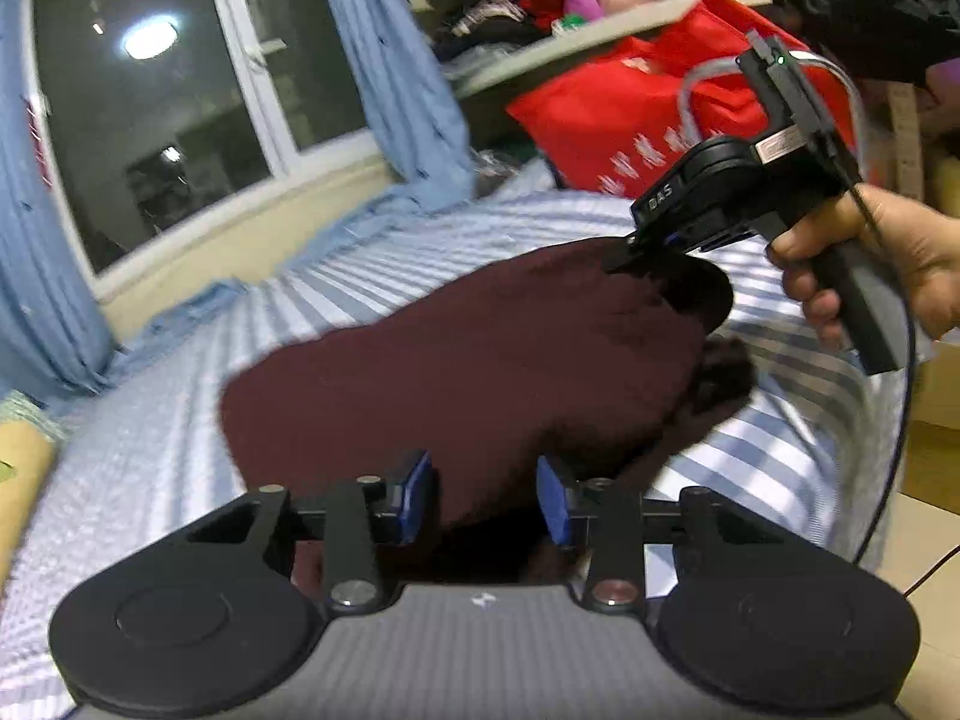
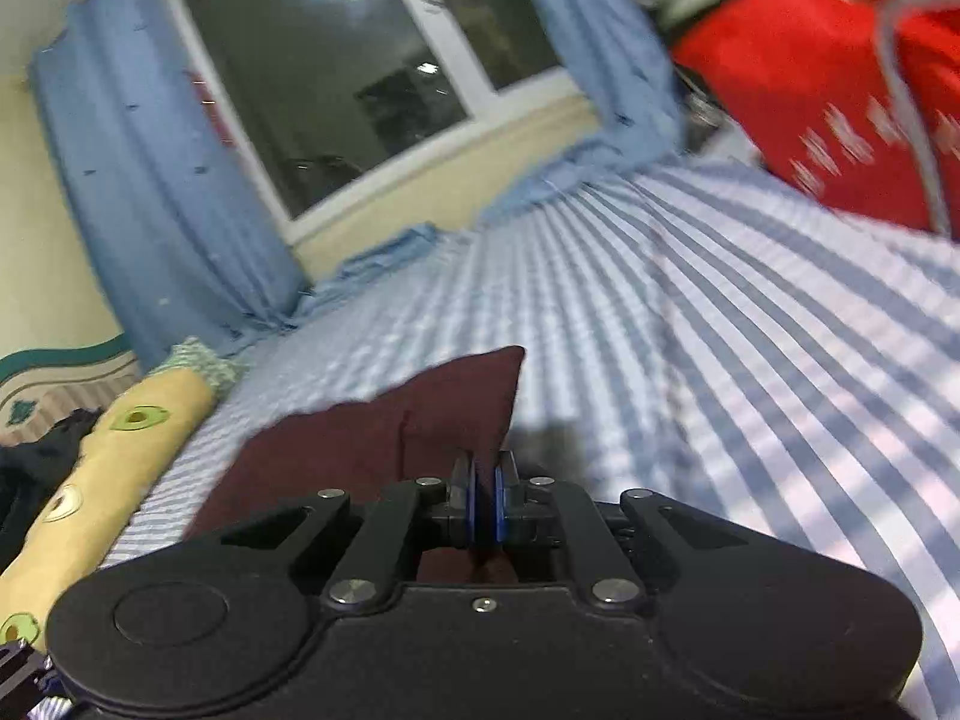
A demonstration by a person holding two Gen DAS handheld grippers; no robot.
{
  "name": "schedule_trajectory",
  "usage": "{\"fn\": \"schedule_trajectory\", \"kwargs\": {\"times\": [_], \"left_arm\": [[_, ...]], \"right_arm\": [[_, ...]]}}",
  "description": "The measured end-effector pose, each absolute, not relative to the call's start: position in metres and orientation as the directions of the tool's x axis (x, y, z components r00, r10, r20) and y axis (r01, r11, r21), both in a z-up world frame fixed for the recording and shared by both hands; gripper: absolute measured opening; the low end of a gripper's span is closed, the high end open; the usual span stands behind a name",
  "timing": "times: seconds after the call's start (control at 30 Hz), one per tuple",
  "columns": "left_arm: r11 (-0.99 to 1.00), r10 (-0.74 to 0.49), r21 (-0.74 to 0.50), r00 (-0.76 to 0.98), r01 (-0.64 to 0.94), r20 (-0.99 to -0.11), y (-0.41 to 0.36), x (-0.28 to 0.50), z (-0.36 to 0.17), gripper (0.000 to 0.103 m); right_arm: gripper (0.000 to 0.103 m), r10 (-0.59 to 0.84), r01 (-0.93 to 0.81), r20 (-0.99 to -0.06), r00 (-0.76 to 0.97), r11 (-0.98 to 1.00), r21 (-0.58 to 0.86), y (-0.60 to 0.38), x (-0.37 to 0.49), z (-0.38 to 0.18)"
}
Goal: Fold small clothes
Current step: 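Fold the held edge over with the right tool and release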
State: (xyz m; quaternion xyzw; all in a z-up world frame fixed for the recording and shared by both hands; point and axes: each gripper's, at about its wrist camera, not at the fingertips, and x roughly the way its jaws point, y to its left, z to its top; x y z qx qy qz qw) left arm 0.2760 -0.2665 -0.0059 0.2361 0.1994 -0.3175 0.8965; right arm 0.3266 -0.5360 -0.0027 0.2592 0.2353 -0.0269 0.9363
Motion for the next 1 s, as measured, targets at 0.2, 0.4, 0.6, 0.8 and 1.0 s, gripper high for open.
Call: {"fn": "schedule_trajectory", "kwargs": {"times": [0.2, 0.4, 0.6, 0.8, 1.0], "left_arm": [[0.705, -0.479, 0.221, 0.682, 0.674, -0.552, -0.265, 0.287, -0.013, 0.042], [0.752, -0.556, -0.001, 0.633, 0.659, -0.539, -0.237, 0.291, 0.007, 0.059], [0.792, -0.581, -0.145, 0.658, 0.593, -0.479, -0.212, 0.29, 0.027, 0.085], [0.896, -0.441, -0.161, 0.793, 0.413, -0.421, -0.193, 0.305, 0.043, 0.101], [0.949, -0.313, -0.202, 0.789, 0.242, -0.528, -0.182, 0.349, 0.02, 0.101]], "right_arm": [[0.007, 0.061, 0.182, -0.523, 0.85, 0.898, 0.401, -0.519, 0.333, -0.028], [0.025, 0.027, 0.202, -0.524, 0.851, 0.905, 0.376, -0.515, 0.333, -0.029], [0.036, -0.022, 0.207, -0.512, 0.859, 0.929, 0.306, -0.51, 0.322, -0.025], [0.08, -0.068, 0.196, -0.443, 0.894, 0.949, 0.249, -0.493, 0.3, -0.016], [0.095, -0.078, 0.189, -0.439, 0.895, 0.958, 0.214, -0.475, 0.292, -0.025]]}}
